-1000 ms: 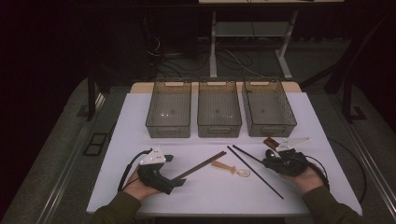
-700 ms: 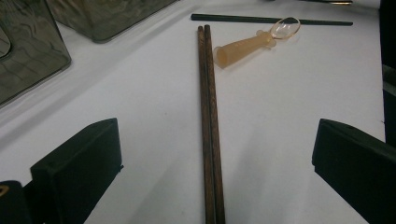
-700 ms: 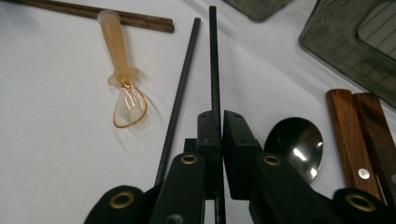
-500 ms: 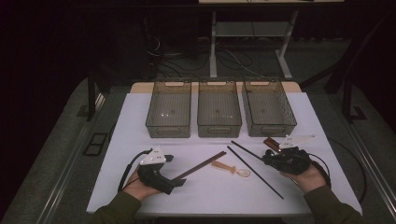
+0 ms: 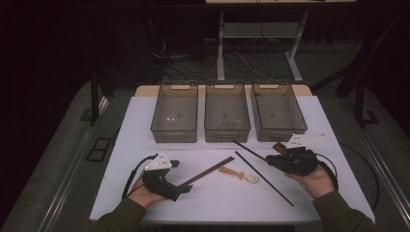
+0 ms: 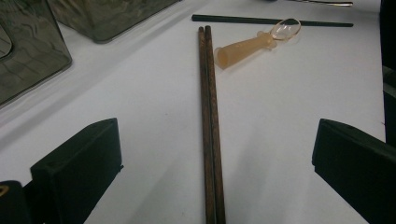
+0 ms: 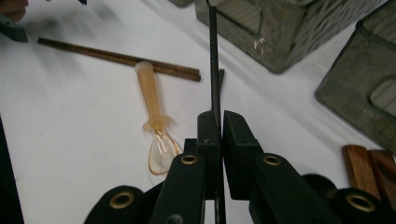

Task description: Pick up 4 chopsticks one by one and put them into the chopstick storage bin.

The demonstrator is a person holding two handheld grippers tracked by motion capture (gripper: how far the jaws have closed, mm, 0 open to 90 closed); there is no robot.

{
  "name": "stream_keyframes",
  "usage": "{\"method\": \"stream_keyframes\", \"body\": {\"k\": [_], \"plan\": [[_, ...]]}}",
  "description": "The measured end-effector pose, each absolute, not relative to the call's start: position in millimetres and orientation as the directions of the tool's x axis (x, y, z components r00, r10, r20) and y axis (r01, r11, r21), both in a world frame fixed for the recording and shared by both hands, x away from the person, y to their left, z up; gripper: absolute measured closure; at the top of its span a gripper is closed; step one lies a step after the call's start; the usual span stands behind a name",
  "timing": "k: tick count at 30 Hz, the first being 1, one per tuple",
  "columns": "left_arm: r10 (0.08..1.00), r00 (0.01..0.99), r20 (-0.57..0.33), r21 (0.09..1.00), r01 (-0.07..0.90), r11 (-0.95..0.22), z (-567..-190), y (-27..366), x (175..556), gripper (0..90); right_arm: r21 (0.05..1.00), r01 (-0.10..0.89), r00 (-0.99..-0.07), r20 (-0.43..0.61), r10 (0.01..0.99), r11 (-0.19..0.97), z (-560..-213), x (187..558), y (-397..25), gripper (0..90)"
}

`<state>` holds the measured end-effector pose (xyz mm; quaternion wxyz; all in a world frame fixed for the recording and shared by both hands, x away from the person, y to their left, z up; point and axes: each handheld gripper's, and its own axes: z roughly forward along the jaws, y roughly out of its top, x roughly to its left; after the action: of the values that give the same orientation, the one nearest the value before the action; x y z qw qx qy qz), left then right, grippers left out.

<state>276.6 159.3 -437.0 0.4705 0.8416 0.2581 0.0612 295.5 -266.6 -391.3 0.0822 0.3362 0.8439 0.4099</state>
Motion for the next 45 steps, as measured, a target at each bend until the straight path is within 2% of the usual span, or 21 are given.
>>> {"method": "stream_keyframes", "body": {"k": [30,45], "plan": [[0.491,0.858,-0.152,0.831,0.380,-0.407,-437.8,158.5,275.8,0.4,0.788,0.468,-0.770,0.140,0.623,0.401,-369.2,330.5,-217.8,85.4],[0.488,0.859,-0.154,0.831,0.380,-0.407,-437.0,159.1,275.6,0.5,0.788,0.460,-0.767,0.122,0.630,0.408,-353.1,358.8,-176.5,85.4]]}}
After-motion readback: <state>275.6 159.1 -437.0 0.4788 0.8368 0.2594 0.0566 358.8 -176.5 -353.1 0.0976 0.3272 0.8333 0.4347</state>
